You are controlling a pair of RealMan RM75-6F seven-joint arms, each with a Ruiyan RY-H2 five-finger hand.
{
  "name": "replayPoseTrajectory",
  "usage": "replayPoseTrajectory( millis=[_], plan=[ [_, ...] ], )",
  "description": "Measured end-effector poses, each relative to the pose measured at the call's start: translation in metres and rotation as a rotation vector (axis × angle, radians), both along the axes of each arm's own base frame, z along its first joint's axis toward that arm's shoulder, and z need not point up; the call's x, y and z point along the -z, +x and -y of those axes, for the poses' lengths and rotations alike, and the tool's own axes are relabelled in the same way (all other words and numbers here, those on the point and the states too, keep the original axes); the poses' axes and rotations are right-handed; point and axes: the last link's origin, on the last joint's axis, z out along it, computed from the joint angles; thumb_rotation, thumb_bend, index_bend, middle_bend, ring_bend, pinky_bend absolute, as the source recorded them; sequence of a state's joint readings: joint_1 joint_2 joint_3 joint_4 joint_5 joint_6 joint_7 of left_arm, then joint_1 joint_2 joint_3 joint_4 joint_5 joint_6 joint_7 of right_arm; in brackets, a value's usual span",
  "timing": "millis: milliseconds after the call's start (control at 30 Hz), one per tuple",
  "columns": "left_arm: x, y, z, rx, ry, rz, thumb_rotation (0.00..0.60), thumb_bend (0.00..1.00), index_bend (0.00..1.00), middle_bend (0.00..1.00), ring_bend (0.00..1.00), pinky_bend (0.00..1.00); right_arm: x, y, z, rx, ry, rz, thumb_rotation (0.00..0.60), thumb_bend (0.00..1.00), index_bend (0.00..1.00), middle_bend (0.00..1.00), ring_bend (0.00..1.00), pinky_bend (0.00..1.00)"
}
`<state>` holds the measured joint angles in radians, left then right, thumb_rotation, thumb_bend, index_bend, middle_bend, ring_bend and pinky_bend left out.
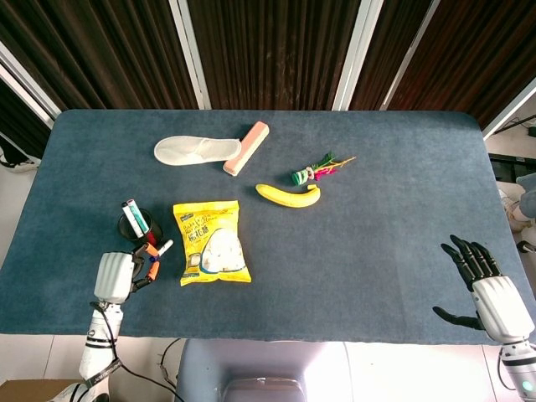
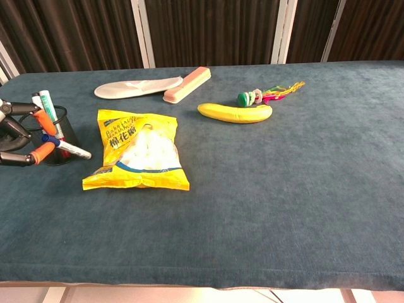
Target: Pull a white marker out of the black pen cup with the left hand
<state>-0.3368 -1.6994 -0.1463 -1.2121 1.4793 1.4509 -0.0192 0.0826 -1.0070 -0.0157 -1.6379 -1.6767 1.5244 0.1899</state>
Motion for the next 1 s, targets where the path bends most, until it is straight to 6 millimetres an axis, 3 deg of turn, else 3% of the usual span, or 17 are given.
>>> replayPoseTrajectory(
  millis=[167,367,633,833,1000],
  plan=[
    [0.001,-0.006,0.003,-0.044,-0.018,-0.086,0.600,0.37,0.43,0.95,1.00,1.00,0.000,0.000,0.000,-0.001,0.000,0.000,0.600,0.19,0.09,0.00,0.00,0.07],
    [0.001,-0.013,0.007,-0.095,-0.049,-0.163,0.600,0.37,0.36,0.91,0.99,0.99,0.000,0.000,0.000,-0.002,0.000,0.001,0.600,0.20,0.09,0.00,0.00,0.07],
    [-0.006,-0.020,0.012,-0.141,-0.083,-0.223,0.600,0.37,0.31,0.72,0.82,0.87,0.000,0.000,0.000,-0.001,0.000,0.001,0.600,0.19,0.09,0.00,0.00,0.07],
    [-0.035,-0.021,0.018,-0.114,-0.016,-0.241,0.600,0.37,0.30,0.50,0.60,0.71,-0.001,0.000,0.001,-0.002,-0.004,0.004,0.600,0.19,0.09,0.00,0.00,0.07],
    [-0.079,-0.030,0.028,-0.081,0.047,-0.330,0.600,0.37,0.30,0.36,0.39,0.39,-0.001,0.001,0.001,-0.001,-0.005,0.007,0.600,0.20,0.09,0.00,0.00,0.07]
  ],
)
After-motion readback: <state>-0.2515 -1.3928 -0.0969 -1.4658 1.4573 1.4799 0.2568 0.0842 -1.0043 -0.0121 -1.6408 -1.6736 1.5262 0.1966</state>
